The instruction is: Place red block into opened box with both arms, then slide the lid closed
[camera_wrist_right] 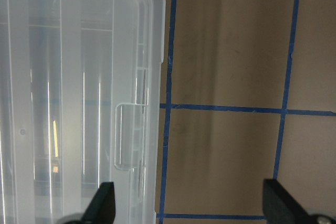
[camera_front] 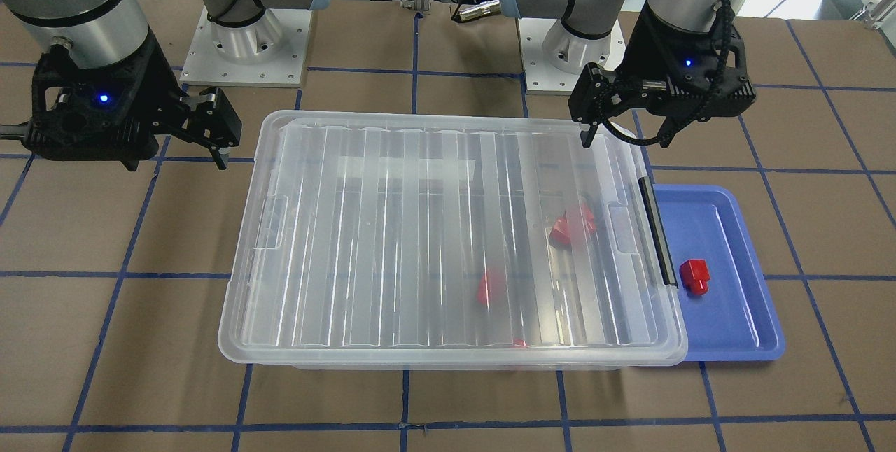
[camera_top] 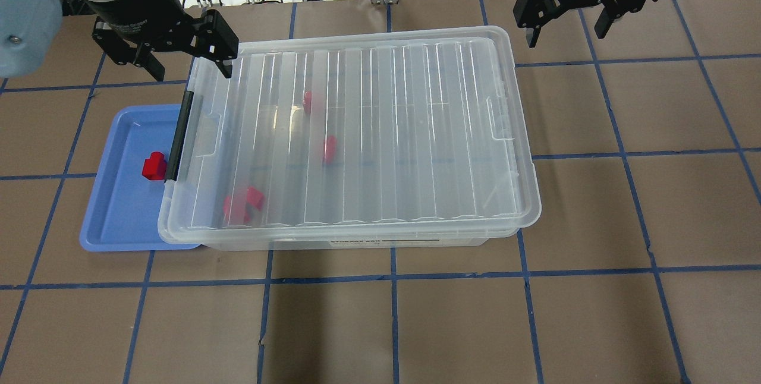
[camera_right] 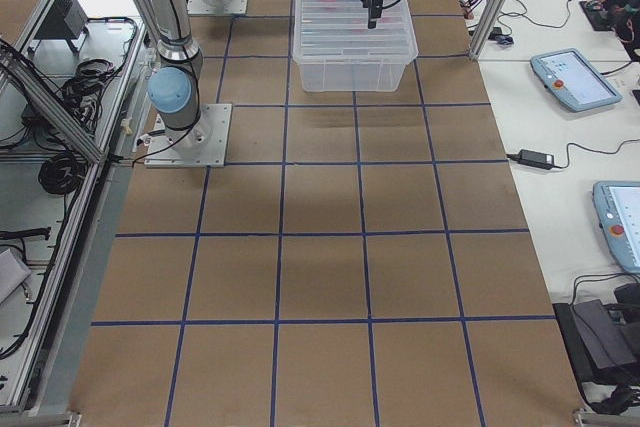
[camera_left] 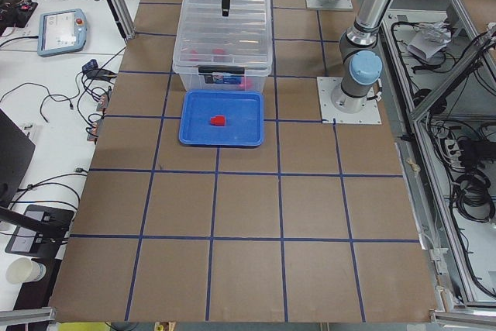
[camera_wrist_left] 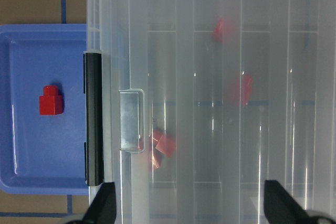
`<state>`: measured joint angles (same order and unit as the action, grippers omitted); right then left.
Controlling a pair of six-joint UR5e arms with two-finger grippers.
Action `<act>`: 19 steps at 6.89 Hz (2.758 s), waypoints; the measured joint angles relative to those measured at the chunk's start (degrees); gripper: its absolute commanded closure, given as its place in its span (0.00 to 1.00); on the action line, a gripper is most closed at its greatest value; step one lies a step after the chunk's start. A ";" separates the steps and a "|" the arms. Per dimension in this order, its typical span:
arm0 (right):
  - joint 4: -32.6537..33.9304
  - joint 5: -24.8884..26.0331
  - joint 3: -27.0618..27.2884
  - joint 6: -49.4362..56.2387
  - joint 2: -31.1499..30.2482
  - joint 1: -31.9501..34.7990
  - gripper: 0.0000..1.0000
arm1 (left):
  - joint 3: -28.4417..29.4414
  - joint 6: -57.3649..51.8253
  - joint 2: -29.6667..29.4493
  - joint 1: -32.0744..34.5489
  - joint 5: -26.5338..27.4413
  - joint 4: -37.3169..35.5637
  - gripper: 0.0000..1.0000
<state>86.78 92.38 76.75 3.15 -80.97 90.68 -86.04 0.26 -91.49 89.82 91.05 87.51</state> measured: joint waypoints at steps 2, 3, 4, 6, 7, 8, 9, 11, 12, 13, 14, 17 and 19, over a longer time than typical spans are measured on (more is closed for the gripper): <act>-0.01 0.12 -0.04 0.03 -0.01 0.02 0.00 | 0.02 0.00 -0.06 0.00 0.00 0.01 0.00; 0.03 0.39 -0.15 0.07 -0.01 -0.01 0.00 | 0.03 0.00 -0.08 0.02 0.00 -0.01 0.00; 0.11 0.56 -0.18 0.13 0.03 -0.13 0.00 | 0.03 0.00 -0.09 0.06 0.00 0.00 0.00; 0.69 0.60 0.24 0.27 0.40 -0.22 0.00 | 0.01 0.00 -0.09 0.14 -0.06 0.01 0.00; 2.56 0.63 1.53 0.30 1.24 -0.19 0.00 | 0.03 0.00 -0.09 0.16 -0.08 -0.03 0.00; 6.61 0.66 4.43 0.37 2.25 -0.22 0.00 | 0.02 0.00 -0.09 0.17 -0.08 -0.03 0.00; 12.14 0.73 8.23 0.52 2.86 -0.31 0.00 | 0.03 0.00 -0.10 0.17 -0.09 -0.02 0.00; 17.62 0.81 12.46 0.56 3.43 -0.31 0.00 | 0.04 0.00 -0.09 0.12 -0.09 -0.01 0.00; 18.31 0.77 13.25 0.56 4.29 -0.28 0.00 | 0.06 0.00 -0.09 0.12 -0.09 -0.02 0.00; 18.49 0.75 13.60 0.58 5.04 -0.25 0.00 | 0.08 0.00 -0.07 0.14 -0.09 -0.01 0.00; 18.51 0.63 13.88 0.57 5.46 -0.25 0.00 | 0.07 0.00 -0.04 0.17 -0.09 -0.02 0.00; 17.39 0.26 15.17 1.72 5.72 -0.24 0.00 | 0.06 0.00 -0.06 0.18 -0.07 -0.03 0.00; 16.14 0.71 15.47 2.14 5.73 -0.20 0.00 | 0.05 0.00 -0.05 0.21 -0.01 -0.04 0.00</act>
<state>102.92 93.09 92.22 5.29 -75.24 90.48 -85.99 0.26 -91.54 90.03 91.05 87.47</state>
